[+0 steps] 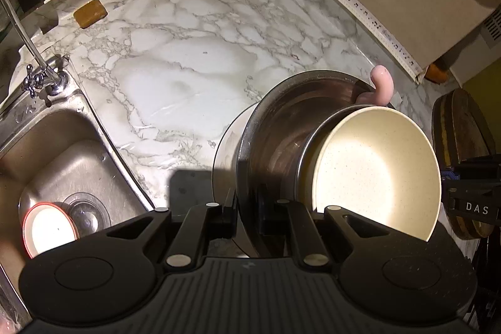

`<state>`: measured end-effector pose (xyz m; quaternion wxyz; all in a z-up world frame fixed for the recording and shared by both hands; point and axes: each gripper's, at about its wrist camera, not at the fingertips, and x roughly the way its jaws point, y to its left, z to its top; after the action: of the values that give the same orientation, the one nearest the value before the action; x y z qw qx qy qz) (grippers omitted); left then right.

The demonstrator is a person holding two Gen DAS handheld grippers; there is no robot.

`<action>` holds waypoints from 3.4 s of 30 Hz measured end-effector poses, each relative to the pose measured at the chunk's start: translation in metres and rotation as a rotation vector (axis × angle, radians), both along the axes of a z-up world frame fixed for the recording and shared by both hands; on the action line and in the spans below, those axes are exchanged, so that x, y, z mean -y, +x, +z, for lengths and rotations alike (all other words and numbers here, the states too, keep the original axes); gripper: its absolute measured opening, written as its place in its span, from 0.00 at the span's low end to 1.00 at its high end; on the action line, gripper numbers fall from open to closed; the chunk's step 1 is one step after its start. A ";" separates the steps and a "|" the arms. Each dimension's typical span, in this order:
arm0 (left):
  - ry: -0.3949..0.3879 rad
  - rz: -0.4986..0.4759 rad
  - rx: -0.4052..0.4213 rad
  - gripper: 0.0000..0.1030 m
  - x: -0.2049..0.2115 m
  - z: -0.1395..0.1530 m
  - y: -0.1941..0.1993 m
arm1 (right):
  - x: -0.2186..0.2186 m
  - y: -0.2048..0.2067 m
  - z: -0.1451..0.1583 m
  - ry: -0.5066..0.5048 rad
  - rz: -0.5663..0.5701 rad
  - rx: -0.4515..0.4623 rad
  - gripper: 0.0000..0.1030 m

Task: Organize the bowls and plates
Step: 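Lift the steel basin holding pot and bowl out of the sink with both grippers, then carry the nested basin, pot and bowl over the stacked plates with both grippers, then lower the nested stack onto the pink plate and open both grippers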

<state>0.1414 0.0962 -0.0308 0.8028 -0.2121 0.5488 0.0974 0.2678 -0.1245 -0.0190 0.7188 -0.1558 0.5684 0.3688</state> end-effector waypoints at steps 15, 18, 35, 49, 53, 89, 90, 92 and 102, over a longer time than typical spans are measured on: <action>-0.015 -0.009 -0.034 0.11 0.000 -0.022 0.004 | -0.001 -0.001 -0.013 -0.021 -0.015 -0.016 0.13; -0.015 -0.015 -0.034 0.11 -0.001 -0.024 0.007 | -0.001 0.000 -0.015 -0.020 -0.019 -0.017 0.13; -0.024 -0.044 -0.032 0.11 -0.003 -0.034 0.020 | 0.002 0.005 -0.022 -0.023 -0.055 -0.025 0.14; -0.030 -0.053 0.000 0.12 -0.004 -0.037 0.019 | 0.002 0.003 -0.022 -0.013 -0.074 -0.040 0.23; -0.031 -0.056 0.008 0.12 -0.003 -0.036 0.017 | 0.002 0.002 -0.023 -0.015 -0.084 -0.043 0.25; 0.163 -0.173 0.303 0.26 0.056 0.054 -0.059 | 0.058 -0.087 0.058 0.233 -0.149 0.241 0.44; 0.166 -0.177 0.312 0.26 0.059 0.056 -0.063 | 0.060 -0.091 0.059 0.247 -0.152 0.250 0.44; 0.177 -0.189 0.331 0.26 0.065 0.060 -0.069 | 0.063 -0.098 0.061 0.267 -0.157 0.263 0.45; 0.210 -0.208 0.409 0.32 0.082 0.063 -0.099 | 0.074 -0.139 0.064 0.346 -0.159 0.385 0.53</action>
<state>0.0420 0.0146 0.0324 0.9204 -0.0852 0.3806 0.0260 0.1291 -0.1980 0.0451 0.8563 -0.0529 0.3601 0.3663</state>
